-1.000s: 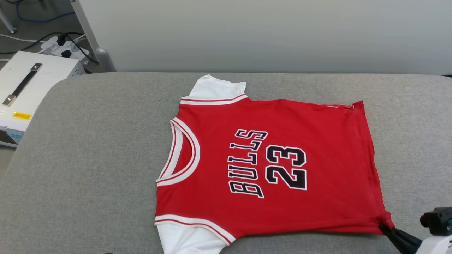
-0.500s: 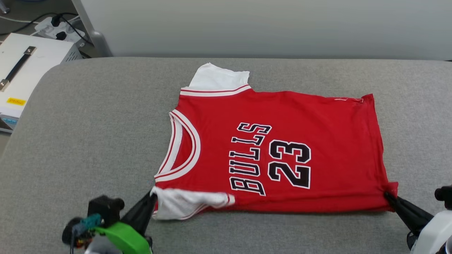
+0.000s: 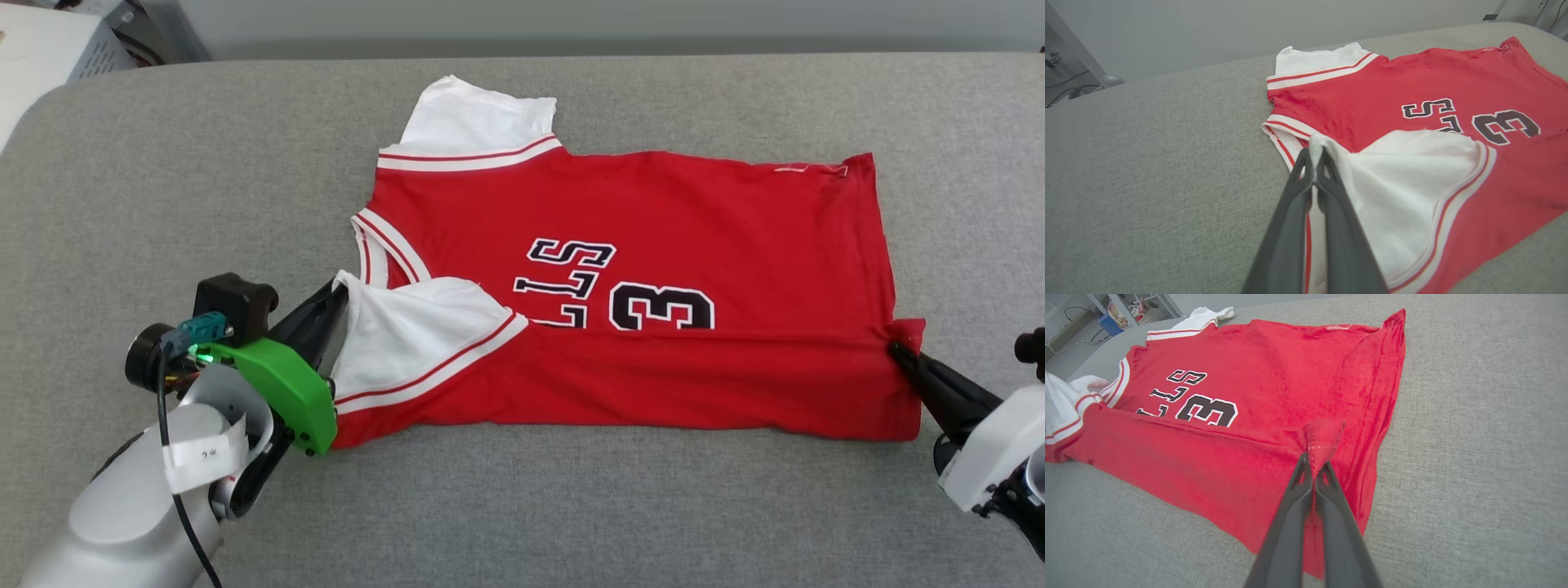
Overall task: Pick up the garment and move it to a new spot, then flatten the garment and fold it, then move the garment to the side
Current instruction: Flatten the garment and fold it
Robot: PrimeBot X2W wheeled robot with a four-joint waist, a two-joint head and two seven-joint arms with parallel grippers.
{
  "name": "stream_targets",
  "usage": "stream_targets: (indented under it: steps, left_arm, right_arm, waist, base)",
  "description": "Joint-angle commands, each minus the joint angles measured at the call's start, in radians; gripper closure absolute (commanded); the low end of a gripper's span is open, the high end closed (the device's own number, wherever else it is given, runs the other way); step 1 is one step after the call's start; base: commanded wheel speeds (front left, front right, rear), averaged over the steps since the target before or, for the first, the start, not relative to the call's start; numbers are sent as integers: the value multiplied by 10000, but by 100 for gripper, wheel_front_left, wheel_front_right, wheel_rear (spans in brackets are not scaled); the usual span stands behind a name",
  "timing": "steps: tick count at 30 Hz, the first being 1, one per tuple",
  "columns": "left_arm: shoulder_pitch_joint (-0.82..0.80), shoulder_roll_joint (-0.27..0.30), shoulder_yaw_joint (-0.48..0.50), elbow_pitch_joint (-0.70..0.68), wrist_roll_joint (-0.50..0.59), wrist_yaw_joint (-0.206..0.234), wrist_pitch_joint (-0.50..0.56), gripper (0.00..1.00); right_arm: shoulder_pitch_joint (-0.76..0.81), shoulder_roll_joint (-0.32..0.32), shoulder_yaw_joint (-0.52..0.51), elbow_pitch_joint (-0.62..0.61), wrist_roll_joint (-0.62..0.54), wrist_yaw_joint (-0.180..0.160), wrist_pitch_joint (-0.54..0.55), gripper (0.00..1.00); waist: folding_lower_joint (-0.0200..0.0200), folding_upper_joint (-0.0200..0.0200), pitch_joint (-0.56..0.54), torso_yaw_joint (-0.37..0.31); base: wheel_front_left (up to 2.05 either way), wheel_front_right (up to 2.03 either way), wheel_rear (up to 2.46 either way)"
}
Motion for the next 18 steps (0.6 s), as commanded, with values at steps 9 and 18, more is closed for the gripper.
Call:
stream_targets:
  steps: [9,18]
  left_arm:
    - [-1332,-1027,-309,2893,72,-650,-461,100]
    - [-1394,-1791,-1013,4701,-84,-853,-806,100]
  right_arm:
    - [-1275,670,178,1110,-529,-7,427,100]
    - [-1609,1043,625,1872,-691,-7,264,100]
  waist:
    - [0,0,1230,-253]
    - [0,0,1096,-248]
  base:
    - [0,0,0]
    - [0,0,0]
